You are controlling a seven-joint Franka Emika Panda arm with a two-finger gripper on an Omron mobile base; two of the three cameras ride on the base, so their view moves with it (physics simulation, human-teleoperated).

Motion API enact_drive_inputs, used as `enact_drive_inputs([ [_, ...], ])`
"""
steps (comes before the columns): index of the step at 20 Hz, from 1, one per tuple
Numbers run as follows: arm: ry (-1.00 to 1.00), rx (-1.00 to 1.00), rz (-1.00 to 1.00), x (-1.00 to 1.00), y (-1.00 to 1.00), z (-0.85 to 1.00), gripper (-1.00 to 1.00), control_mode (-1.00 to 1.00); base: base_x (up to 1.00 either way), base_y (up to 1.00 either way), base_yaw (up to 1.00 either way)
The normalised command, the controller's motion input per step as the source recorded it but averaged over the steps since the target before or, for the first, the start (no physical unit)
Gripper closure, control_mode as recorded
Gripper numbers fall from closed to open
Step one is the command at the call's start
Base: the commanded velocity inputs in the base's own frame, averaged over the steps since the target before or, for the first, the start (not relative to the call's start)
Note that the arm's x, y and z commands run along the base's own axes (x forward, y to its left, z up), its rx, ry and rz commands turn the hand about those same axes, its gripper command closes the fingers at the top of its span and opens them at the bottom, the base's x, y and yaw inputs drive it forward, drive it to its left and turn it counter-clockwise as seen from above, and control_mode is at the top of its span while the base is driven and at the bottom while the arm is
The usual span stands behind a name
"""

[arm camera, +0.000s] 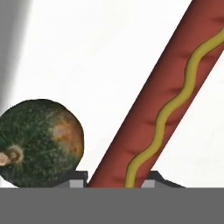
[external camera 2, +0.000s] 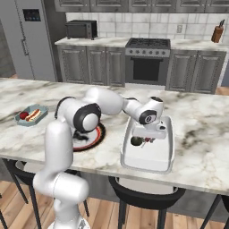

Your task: Place one cooked food and one vegetable from the large plate to each tupperware container.

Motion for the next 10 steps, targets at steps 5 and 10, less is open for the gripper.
enact_drive_inputs([
  [5,-0.02,-0.01,0.00,0.07,-0.01,-0.51,1.00,-1.00,0.00,0.00,0.00],
  [10,-0.05,-0.04,0.00,0.00,0.03,-0.49,1.00,-1.00,0.00,0.00,0.00],
])
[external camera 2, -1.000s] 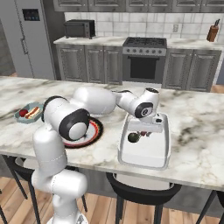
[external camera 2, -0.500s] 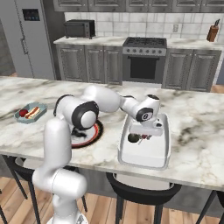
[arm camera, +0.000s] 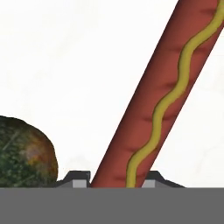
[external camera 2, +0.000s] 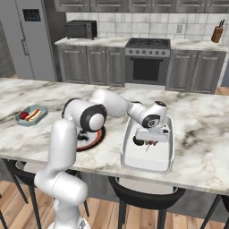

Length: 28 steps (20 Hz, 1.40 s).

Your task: Place one cooked food and one vegetable from the large plate to each tupperware container.

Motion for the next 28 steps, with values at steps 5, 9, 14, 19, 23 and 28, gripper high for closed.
enact_drive_inputs([
  [5,-0.01,-0.06,0.00,0.00,0.35,-0.27,-1.00,-1.00,0.00,0.00,0.00],
  [9,-0.04,-0.01,0.00,-0.01,0.14,-0.01,-1.00,-1.00,0.00,0.00,0.00],
  [14,-0.07,0.00,0.00,-0.21,0.04,0.12,-1.00,-1.00,0.00,0.00,0.00],
  [19,-0.20,0.00,0.00,-0.63,0.15,0.91,-1.00,-1.00,0.00,0.00,0.00],
  [23,-0.18,0.00,0.00,-0.54,0.40,1.00,-1.00,-1.00,0.00,0.00,0.00],
  [28,-0.13,-0.02,-0.01,-0.48,0.82,0.97,-1.00,-1.00,0.00,0.00,0.00],
])
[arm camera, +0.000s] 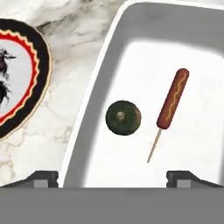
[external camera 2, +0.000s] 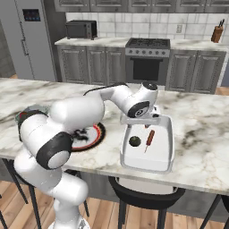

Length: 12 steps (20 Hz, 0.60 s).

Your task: Place one cooked food and one vegetable from the large plate to each tupperware container.

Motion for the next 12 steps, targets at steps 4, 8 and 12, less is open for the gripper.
enact_drive_inputs([
  [4,-0.09,-0.04,-0.04,-0.43,0.96,0.96,-1.00,-1.00,0.00,0.00,0.00],
  [8,-0.01,0.00,-0.03,-0.70,0.88,0.92,-1.00,-1.00,0.00,0.00,0.00],
  [12,-0.03,0.00,0.00,-0.87,0.82,0.75,-1.00,-1.00,0.00,0.00,0.00],
])
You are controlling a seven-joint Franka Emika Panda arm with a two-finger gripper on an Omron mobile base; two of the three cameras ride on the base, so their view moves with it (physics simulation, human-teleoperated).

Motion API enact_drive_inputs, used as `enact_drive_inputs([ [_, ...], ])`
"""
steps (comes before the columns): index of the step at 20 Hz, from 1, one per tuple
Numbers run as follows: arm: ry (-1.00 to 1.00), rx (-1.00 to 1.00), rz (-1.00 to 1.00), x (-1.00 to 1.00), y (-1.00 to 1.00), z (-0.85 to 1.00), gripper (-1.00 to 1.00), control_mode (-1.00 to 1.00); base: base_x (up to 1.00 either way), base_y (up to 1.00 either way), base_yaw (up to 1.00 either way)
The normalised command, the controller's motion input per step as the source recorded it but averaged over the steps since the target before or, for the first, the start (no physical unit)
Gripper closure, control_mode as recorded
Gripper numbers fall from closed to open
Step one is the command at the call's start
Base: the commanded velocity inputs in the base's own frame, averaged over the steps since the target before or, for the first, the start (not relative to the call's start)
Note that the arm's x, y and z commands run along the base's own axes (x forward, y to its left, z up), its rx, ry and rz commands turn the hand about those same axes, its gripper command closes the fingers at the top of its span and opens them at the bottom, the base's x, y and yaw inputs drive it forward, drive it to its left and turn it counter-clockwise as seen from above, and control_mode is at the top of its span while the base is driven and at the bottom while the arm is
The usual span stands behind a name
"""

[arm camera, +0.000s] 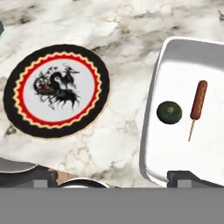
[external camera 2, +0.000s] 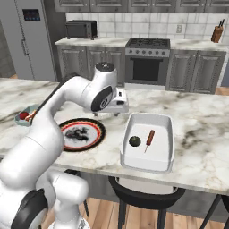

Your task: Place one cooked food and one vegetable from the large plate to each tupperware container.

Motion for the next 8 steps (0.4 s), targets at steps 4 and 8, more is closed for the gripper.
enact_drive_inputs([
  [4,-0.02,-0.01,-0.02,-0.98,0.58,0.72,-1.00,-1.00,0.00,0.00,0.00],
  [8,-0.11,-0.02,-0.04,-1.00,0.35,0.56,-1.00,-1.00,0.00,0.00,0.00],
])
